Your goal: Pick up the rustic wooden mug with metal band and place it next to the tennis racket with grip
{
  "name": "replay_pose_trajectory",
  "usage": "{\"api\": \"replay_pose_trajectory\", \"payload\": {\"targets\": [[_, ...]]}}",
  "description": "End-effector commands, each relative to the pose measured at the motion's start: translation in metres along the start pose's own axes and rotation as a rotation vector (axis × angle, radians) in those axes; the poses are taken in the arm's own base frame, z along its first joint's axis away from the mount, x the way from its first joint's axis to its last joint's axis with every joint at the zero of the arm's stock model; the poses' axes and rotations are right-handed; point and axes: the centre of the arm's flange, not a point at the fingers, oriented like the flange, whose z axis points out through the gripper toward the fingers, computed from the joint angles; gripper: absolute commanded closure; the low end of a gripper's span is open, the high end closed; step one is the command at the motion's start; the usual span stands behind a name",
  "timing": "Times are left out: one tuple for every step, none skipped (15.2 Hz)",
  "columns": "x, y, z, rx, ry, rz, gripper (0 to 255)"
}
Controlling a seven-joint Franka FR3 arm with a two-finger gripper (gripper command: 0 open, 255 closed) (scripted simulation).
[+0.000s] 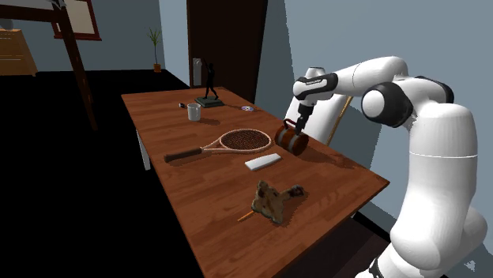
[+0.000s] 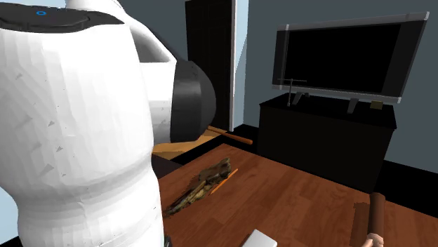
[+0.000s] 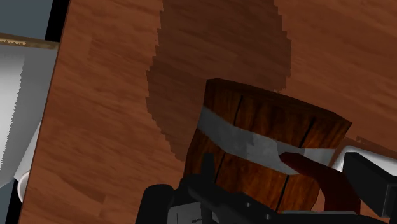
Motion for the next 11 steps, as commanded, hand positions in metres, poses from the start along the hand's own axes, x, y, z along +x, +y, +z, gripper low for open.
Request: {"api": "replay_pose_trajectory", "payload": {"targets": [[0.000, 0.001, -0.025, 0.006, -0.006, 0.000, 0], [0.000, 0.001, -0.038, 0.006, -0.006, 0.000, 0], [0.000, 0.001, -0.048, 0.006, -0.006, 0.000, 0], [0.000, 0.001, -0.048, 0.006, -0.006, 0.000, 0], [0.000, 0.001, -0.048, 0.006, -0.006, 0.000, 0], [0.000, 0.001, -0.048, 0.006, -0.006, 0.000, 0], [0.000, 0.001, -0.048, 0.006, -0.006, 0.000, 0], [0.000, 0.001, -0.048, 0.006, -0.006, 0.000, 0], [0.000, 0.001, -0.048, 0.006, -0.006, 0.000, 0], [0.000, 0.001, -0.048, 0.006, -0.006, 0.000, 0], [0.000, 0.001, -0.048, 0.006, -0.006, 0.000, 0]]}}
